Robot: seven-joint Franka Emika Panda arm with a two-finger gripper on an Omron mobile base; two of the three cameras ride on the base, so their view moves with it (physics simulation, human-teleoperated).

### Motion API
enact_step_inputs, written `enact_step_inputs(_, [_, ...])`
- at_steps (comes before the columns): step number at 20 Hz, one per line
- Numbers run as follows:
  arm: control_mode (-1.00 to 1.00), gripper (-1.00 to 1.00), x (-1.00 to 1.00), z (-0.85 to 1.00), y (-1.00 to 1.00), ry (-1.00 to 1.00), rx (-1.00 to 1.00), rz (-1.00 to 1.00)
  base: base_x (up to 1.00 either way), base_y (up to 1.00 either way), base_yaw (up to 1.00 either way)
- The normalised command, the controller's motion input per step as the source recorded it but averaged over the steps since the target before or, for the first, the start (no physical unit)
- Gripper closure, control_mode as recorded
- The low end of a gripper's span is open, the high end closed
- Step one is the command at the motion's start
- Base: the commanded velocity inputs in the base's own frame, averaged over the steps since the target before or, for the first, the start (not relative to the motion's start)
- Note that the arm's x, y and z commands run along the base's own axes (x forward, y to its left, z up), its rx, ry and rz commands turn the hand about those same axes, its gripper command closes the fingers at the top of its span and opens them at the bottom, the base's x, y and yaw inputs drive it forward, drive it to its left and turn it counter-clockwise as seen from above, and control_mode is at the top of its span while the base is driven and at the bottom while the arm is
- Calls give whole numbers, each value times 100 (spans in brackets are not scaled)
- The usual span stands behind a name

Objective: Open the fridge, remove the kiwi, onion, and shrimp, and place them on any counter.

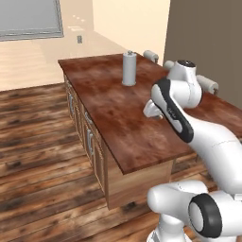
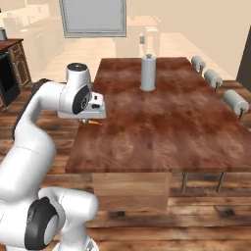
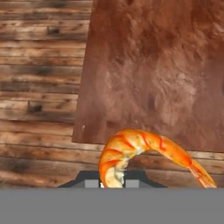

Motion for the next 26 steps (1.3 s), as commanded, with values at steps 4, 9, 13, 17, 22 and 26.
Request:
enact_step_inputs(4, [-100, 100, 61, -55, 0, 0, 0, 0, 0, 0, 0])
enact_step_inputs(9, [-100, 100, 57, -56, 0, 0, 0, 0, 0, 0, 0])
enact_step_inputs(13, [-100, 100, 56, -58, 3, 0, 0, 0, 0, 0, 0])
enact_step_inputs(17, [-100, 100, 38, -65, 5, 0, 0, 0, 0, 0, 0])
enact_step_inputs(22, [-100, 100, 30, -71, 5, 0, 0, 0, 0, 0, 0])
enact_step_inputs(26, [-100, 100, 12, -68, 4, 0, 0, 0, 0, 0, 0])
